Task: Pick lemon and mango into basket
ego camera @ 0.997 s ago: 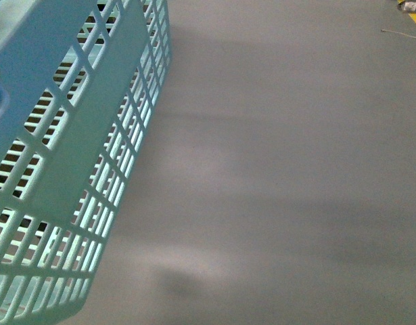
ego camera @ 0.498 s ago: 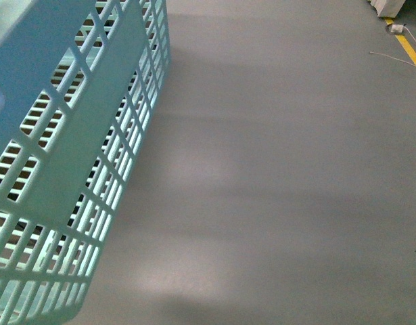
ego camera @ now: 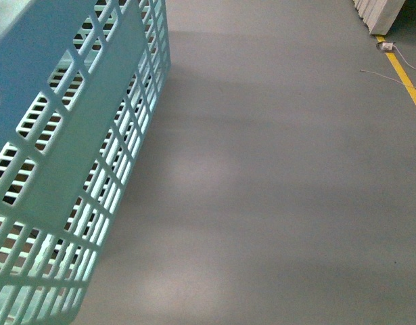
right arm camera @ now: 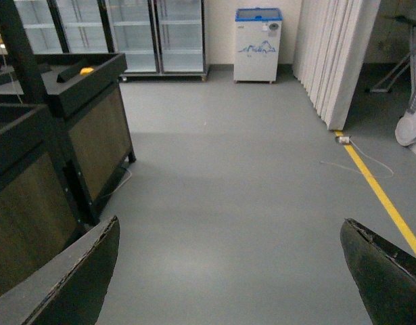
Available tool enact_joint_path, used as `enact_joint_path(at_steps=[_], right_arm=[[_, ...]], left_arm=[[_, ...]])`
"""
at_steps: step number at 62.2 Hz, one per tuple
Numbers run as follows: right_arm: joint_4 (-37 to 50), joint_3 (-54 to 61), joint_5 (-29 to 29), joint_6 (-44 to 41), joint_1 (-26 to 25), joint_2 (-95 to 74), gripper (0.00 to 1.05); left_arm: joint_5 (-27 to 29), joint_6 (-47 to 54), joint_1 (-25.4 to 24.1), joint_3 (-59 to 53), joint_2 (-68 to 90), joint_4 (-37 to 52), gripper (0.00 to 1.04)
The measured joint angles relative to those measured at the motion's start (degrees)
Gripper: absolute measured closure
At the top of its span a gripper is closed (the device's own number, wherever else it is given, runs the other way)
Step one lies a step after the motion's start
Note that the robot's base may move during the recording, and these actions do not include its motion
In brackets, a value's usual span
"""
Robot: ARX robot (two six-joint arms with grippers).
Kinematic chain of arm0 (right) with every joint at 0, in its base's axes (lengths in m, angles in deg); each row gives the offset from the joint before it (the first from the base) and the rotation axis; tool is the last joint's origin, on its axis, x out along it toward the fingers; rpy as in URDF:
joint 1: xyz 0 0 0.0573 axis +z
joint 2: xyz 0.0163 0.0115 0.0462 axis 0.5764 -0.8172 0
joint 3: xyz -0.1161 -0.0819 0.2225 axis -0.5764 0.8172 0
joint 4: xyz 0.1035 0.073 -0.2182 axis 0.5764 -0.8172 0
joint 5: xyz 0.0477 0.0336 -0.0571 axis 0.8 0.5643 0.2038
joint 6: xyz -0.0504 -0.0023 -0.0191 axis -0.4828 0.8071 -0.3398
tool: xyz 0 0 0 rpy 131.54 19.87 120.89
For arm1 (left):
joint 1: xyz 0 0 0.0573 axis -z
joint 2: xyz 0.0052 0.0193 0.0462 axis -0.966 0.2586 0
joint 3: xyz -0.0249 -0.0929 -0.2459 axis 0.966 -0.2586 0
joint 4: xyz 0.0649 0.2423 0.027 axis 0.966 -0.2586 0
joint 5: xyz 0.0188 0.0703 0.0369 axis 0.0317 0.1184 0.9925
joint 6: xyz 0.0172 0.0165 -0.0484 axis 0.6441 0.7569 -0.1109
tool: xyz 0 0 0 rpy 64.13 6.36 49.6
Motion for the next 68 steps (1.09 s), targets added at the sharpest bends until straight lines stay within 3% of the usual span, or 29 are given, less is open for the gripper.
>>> enact_joint_path(at_steps=[68], right_arm=[[0.0, 0.0, -0.2, 0.0, 0.0, 0.0, 0.09]], left_arm=[[0.1, -0.5, 0.3, 0.4, -0.1, 0.0, 0.77]])
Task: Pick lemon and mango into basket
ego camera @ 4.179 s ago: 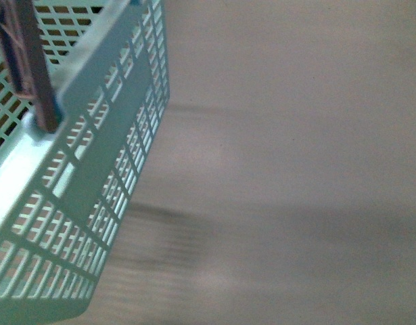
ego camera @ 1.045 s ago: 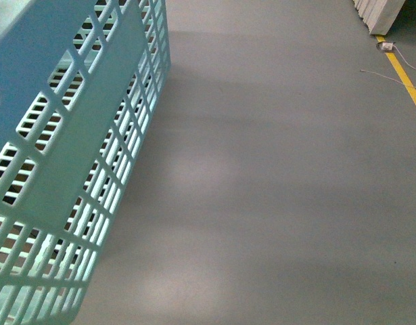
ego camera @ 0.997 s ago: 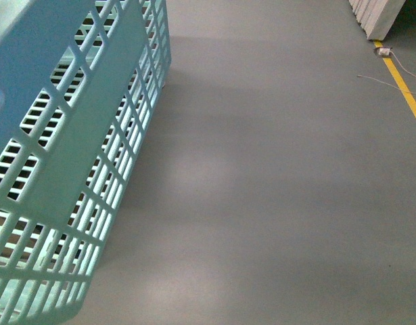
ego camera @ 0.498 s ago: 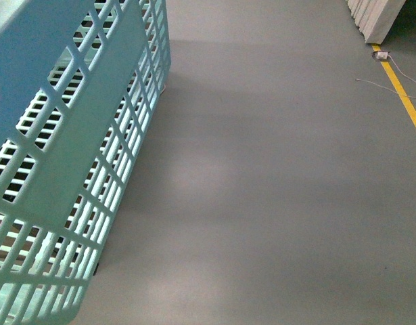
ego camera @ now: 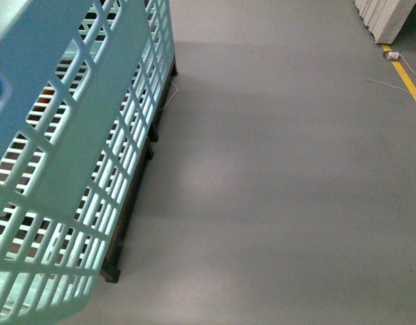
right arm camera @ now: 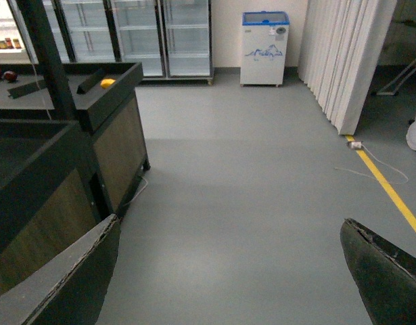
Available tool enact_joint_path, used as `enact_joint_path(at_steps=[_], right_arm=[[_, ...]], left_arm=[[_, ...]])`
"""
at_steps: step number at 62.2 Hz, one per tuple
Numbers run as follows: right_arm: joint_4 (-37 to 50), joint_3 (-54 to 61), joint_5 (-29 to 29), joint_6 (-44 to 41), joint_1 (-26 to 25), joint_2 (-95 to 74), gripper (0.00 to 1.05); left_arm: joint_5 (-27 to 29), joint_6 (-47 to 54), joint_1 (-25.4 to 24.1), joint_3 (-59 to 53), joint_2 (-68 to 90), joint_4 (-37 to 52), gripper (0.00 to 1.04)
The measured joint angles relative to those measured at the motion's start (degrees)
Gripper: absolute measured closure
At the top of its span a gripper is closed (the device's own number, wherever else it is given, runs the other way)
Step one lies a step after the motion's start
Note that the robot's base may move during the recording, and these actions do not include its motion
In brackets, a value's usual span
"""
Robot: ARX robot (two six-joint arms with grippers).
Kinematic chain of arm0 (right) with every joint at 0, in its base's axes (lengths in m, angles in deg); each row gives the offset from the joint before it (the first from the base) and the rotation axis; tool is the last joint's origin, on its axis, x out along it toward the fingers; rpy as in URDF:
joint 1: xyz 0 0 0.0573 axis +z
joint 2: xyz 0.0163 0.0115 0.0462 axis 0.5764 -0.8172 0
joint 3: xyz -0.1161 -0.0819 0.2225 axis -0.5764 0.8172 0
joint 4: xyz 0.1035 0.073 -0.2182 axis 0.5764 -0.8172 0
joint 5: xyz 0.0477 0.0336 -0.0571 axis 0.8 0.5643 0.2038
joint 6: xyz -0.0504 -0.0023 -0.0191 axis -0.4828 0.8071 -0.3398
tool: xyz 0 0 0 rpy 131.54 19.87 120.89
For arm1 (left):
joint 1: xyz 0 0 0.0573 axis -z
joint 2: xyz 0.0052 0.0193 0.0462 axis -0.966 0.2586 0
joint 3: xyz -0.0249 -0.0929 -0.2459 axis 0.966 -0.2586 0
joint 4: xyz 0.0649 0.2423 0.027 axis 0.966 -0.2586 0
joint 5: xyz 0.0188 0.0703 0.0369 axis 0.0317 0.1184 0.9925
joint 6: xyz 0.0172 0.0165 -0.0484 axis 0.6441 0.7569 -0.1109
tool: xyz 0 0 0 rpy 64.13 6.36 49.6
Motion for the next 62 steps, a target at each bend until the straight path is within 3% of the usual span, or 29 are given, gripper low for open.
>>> enact_joint_path(at_steps=[62], right_arm=[[0.0, 0.0, 0.2, 0.0, 0.0, 0.0, 0.09]], left_arm=[[-0.1, 0.1, 0.0, 0.0, 0.1, 0.0, 0.78]])
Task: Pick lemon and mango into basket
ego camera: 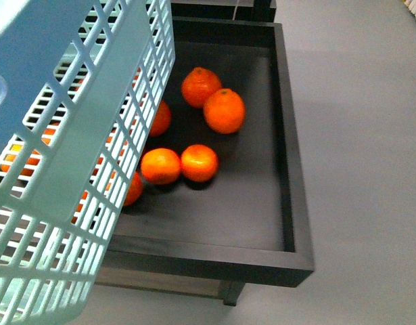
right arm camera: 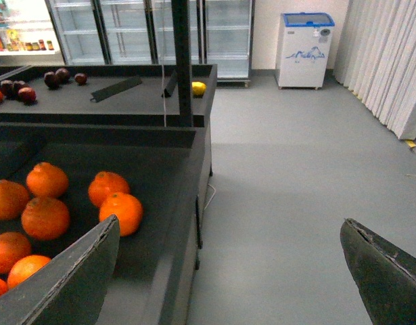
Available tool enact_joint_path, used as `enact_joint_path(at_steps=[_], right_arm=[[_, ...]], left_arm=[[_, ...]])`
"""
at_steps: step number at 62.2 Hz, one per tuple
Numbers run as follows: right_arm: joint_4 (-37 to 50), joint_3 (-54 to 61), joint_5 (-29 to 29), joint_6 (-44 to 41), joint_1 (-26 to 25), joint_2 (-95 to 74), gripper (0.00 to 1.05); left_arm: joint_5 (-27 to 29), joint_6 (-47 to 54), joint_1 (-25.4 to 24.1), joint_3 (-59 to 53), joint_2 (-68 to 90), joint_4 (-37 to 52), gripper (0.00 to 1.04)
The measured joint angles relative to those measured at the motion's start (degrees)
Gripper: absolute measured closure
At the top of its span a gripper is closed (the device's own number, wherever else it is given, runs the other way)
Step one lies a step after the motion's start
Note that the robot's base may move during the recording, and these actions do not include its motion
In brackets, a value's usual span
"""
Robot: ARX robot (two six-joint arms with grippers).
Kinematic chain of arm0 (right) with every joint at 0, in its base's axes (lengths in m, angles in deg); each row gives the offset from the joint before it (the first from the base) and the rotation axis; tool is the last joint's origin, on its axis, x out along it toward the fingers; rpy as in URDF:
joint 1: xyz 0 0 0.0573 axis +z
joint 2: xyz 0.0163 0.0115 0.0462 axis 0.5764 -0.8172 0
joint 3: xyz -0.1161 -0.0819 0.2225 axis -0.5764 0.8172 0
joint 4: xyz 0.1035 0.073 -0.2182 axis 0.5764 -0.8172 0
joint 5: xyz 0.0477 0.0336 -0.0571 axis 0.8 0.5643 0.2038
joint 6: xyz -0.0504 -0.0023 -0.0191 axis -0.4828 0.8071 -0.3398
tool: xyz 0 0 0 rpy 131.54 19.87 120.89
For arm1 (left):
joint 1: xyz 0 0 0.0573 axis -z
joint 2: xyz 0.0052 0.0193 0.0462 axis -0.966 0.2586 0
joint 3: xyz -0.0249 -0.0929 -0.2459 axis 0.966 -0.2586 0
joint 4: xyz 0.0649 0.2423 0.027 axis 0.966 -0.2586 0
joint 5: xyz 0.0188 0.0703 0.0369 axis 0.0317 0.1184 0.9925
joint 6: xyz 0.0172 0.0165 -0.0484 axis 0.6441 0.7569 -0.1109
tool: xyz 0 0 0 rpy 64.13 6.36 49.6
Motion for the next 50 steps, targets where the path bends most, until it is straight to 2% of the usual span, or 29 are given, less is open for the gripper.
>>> enact_joint_path(at_steps=[50], right_arm=[[0.0, 0.0, 0.0, 0.0, 0.0, 0.0, 0.09]], left_arm=[[0.0, 0.0, 0.0, 0.0, 0.0, 0.0, 0.78]])
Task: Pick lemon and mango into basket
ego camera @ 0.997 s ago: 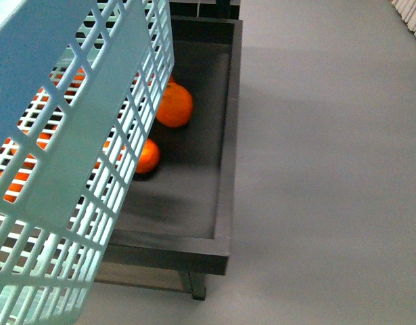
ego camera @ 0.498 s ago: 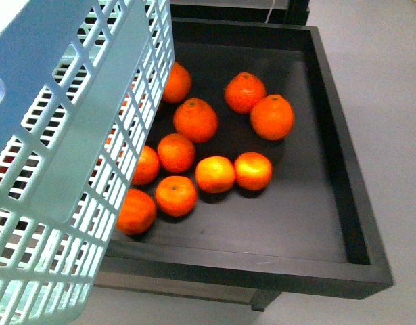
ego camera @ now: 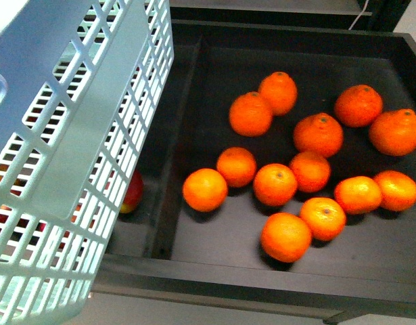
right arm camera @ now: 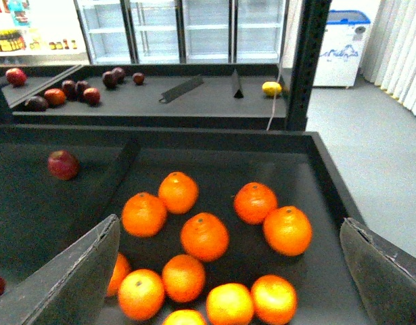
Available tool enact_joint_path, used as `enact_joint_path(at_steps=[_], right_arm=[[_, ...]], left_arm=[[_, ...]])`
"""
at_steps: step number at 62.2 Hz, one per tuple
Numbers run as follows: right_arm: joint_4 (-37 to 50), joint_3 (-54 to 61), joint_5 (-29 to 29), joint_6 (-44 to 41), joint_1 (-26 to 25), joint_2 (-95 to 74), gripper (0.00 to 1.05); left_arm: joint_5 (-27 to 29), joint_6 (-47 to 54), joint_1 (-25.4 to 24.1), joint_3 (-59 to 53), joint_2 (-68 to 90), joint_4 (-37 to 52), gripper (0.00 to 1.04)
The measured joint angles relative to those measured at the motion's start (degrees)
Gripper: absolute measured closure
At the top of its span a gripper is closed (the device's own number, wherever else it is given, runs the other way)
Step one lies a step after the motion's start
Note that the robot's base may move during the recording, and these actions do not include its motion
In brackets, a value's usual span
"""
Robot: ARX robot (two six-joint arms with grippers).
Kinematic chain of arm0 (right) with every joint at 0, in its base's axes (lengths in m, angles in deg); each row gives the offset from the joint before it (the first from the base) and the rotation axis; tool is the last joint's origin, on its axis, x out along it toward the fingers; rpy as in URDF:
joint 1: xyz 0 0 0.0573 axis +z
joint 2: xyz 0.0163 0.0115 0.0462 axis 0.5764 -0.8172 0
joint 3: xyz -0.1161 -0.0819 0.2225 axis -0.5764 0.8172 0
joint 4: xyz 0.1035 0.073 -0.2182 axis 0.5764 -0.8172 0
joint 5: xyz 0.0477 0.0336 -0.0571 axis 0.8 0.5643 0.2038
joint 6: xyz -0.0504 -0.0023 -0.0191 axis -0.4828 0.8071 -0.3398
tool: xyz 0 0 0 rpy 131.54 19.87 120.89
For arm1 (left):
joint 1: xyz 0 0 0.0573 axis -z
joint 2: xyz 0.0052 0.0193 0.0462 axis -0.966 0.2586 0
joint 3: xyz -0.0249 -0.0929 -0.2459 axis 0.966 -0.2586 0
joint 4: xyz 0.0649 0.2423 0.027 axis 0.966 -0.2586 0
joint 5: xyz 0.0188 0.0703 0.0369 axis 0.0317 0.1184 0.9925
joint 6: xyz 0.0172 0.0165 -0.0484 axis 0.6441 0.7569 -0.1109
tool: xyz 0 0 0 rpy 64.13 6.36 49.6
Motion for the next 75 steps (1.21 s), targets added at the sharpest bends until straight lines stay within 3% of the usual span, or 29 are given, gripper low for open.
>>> enact_joint_path(at_steps=[75], right_arm=[[0.0, 0.0, 0.0, 0.0, 0.0, 0.1, 0.09]], left_arm=[[0.1, 0.0, 0.0, 0.1, -0.2, 0.0, 0.78]])
